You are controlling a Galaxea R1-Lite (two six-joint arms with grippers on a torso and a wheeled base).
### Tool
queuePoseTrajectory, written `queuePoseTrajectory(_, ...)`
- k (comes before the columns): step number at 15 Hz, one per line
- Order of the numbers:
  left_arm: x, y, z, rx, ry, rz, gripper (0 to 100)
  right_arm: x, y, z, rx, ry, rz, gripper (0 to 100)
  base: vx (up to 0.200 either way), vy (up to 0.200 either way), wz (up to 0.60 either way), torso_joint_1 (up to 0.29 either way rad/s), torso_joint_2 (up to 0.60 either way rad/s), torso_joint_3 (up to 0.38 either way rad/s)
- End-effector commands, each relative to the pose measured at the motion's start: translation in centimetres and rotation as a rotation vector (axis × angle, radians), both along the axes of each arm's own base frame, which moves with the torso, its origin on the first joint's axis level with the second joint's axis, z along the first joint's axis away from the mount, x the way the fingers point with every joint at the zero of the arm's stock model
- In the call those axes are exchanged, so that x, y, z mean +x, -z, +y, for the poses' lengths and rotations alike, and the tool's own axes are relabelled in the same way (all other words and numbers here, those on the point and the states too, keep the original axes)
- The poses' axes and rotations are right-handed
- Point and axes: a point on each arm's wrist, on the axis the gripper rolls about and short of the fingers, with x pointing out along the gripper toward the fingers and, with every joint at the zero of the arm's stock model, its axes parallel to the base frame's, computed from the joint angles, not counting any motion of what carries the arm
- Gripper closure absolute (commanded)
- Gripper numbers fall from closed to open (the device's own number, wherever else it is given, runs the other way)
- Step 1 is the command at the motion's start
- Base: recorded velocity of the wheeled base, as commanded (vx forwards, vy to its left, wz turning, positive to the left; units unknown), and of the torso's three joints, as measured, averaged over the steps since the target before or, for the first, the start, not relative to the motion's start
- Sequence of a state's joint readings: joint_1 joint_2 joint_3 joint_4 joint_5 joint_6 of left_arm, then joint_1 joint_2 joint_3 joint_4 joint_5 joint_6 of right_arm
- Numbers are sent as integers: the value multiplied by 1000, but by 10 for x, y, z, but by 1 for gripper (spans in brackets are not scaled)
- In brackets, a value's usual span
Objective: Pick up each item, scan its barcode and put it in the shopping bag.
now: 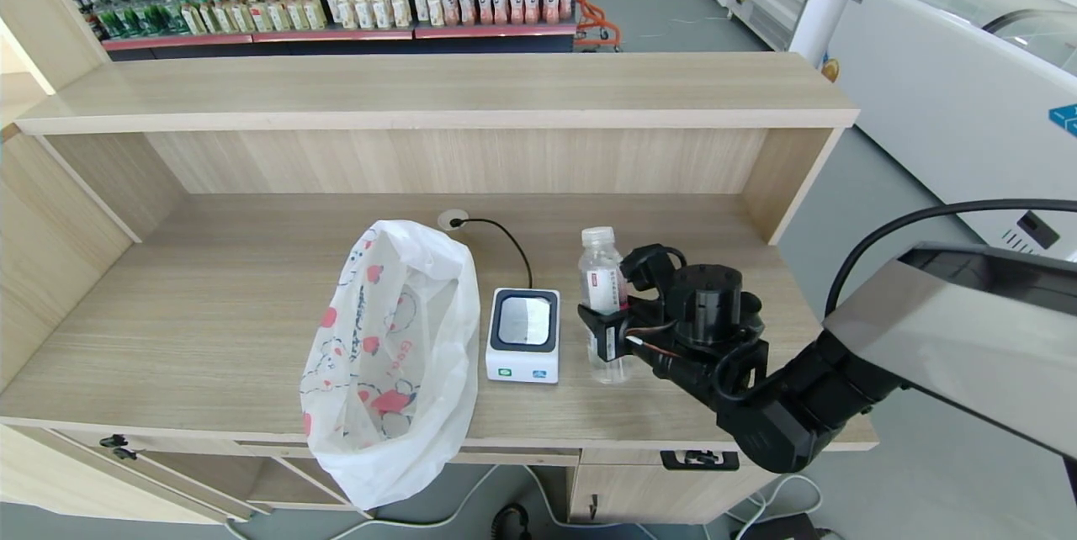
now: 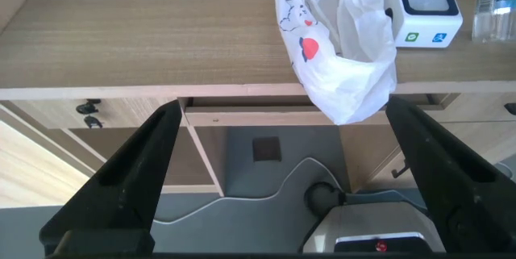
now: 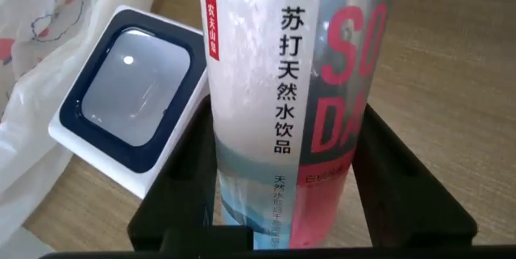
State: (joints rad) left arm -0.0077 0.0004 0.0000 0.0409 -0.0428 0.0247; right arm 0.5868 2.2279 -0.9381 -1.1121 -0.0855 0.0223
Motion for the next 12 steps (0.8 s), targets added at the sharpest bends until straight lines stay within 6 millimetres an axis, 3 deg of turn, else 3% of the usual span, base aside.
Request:
queuePoseTrajectory(1, 0, 0, 0, 0, 0, 0, 0, 0, -2, -2, 6, 3, -7, 100, 0, 0, 0, 0, 0, 0)
queuePoseTrajectory(4, 0, 0, 0, 0, 0, -1, 0, 4, -16, 1, 43, 1, -49, 100, 0, 0, 0, 0, 0, 0)
queuePoseTrajectory(6, 0, 0, 0, 0, 0, -1, 0, 1, -44, -1, 88, -20, -104, 100, 0, 0, 0, 0, 0, 0)
queuePoseTrajectory(12, 0, 0, 0, 0, 0, -1, 0, -22, -132, -39, 270, -85, -230, 100, 0, 0, 0, 0, 0, 0)
